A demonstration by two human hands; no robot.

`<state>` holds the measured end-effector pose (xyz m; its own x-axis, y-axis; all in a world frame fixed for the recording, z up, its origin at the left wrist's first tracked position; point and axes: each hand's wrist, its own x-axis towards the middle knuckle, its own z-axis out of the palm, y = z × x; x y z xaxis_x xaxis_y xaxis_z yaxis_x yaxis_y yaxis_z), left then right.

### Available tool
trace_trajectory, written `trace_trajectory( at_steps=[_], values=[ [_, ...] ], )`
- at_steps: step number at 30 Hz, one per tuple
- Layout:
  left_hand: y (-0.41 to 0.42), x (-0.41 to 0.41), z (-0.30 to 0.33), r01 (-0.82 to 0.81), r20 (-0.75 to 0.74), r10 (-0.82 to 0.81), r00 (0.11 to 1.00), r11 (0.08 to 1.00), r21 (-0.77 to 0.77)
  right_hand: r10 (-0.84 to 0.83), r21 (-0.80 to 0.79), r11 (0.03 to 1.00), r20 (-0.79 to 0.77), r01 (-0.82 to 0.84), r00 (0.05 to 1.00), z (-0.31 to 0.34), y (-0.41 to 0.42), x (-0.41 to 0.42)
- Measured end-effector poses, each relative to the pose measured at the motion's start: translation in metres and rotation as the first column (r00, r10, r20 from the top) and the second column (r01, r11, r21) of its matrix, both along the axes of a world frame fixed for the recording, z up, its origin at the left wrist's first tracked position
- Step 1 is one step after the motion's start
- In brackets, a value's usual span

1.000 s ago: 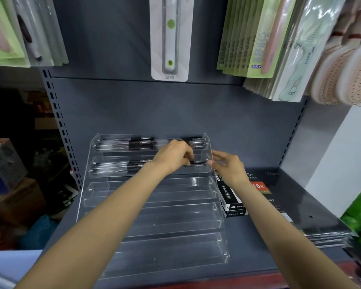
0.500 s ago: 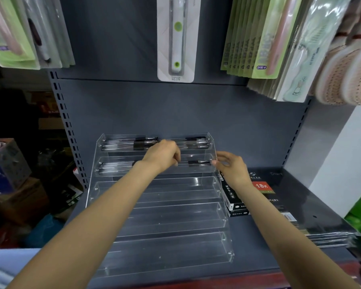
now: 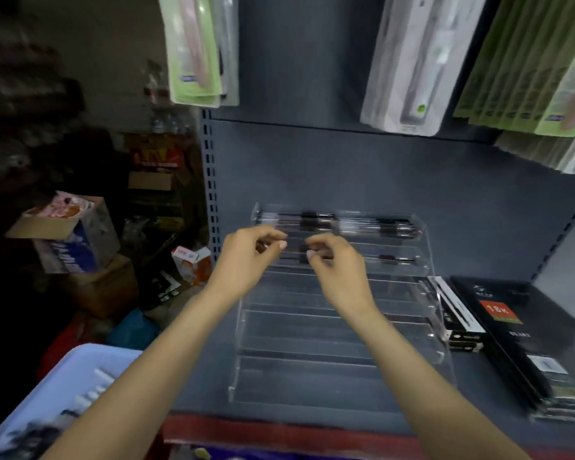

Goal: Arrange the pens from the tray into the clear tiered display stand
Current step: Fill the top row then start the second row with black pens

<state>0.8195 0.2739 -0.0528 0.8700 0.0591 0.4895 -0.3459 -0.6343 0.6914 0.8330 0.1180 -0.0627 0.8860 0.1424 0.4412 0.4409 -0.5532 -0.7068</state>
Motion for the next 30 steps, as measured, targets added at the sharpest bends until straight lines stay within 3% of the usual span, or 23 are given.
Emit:
trace_trajectory(
  at_steps=[6,12,19,25,30],
  values=[
    [0.137,-0.060,-0.044,-0.214,-0.103,0.220,0.970,0.974,0.072,0.190,-0.027,0.981,-0.102,-0.194,0.976,-0.025,0.141,-0.046],
    [0.274,-0.122,-0.129,-0.323,-0.383,0.364,0.849,0.931,0.168,0.324,-0.138,0.910,-0.351,-0.391,0.879,-0.089,0.274,-0.090],
    [0.352,-0.158,-0.217,-0.161,-0.609,0.299,0.735,0.949,0.271,0.144,-0.317,0.854,-0.618,-0.412,0.773,-0.197,0.343,-0.110],
    [0.363,-0.157,-0.251,0.037,-0.676,0.206,0.707,0.945,0.326,0.041,-0.420,0.803,-0.669,-0.423,0.742,-0.233,0.347,-0.110],
    [0.373,-0.154,-0.272,0.021,-0.654,0.214,0.726,0.943,0.331,0.000,-0.444,0.800,-0.674,-0.404,0.739,-0.242,0.349,-0.106]
  ],
)
